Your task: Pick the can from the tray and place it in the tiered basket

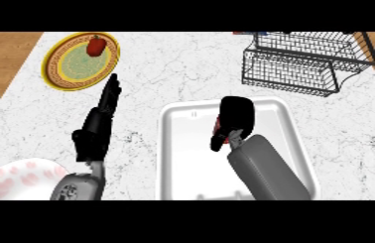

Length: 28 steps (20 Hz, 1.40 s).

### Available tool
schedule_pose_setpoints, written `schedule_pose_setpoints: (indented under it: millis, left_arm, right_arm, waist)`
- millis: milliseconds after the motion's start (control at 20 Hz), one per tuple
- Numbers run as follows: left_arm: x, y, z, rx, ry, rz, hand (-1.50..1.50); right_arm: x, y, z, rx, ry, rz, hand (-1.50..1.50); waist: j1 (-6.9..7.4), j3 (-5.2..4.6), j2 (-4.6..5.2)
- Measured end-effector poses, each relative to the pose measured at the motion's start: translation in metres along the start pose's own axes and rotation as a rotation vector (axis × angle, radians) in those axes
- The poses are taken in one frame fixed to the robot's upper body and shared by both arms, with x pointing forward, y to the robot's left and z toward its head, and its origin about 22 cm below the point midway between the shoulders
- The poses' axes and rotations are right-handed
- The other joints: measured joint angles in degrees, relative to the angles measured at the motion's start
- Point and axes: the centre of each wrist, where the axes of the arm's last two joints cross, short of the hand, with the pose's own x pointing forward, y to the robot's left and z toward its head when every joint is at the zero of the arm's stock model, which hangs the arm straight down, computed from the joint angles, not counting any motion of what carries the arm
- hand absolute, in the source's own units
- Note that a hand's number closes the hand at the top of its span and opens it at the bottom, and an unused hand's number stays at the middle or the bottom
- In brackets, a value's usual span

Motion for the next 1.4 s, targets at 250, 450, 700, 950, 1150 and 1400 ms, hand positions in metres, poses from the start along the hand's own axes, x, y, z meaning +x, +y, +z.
schedule_pose_setpoints:
  millis: [250, 450, 700, 950, 1150, 1400]
  left_arm:
    - [-0.001, 0.006, -0.008, 0.014, 0.0, 0.004, 0.0]
    - [-0.005, 0.007, -0.002, 0.016, 0.004, 0.002, 0.0]
    - [-0.009, 0.007, -0.003, 0.026, 0.005, -0.004, 0.0]
    - [-0.011, 0.009, -0.002, 0.029, 0.008, -0.003, 0.0]
    - [-0.005, 0.01, -0.004, 0.025, 0.004, -0.001, 0.0]
    - [0.0, 0.006, -0.008, 0.017, -0.006, -0.002, 0.0]
  right_arm:
    - [0.004, -0.014, 0.001, -0.069, 0.089, 0.009, 1.5]
    - [0.001, -0.046, 0.015, -0.183, 0.111, -0.023, 1.5]
    - [-0.005, -0.099, 0.046, -0.352, 0.106, -0.084, 1.5]
    - [-0.023, -0.161, 0.077, -0.47, 0.095, -0.158, 1.5]
    - [-0.037, -0.195, 0.096, -0.519, 0.098, -0.188, 1.5]
    - [-0.055, -0.238, 0.103, -0.536, 0.116, -0.291, 1.5]
  waist:
    - [-0.62, 0.07, 0.22]
    - [-1.07, 0.05, 0.16]
    - [-1.64, 0.03, -0.03]
    - [-1.74, 0.0, -0.17]
    - [-1.68, 0.0, -0.18]
    - [-1.15, 0.0, 0.06]
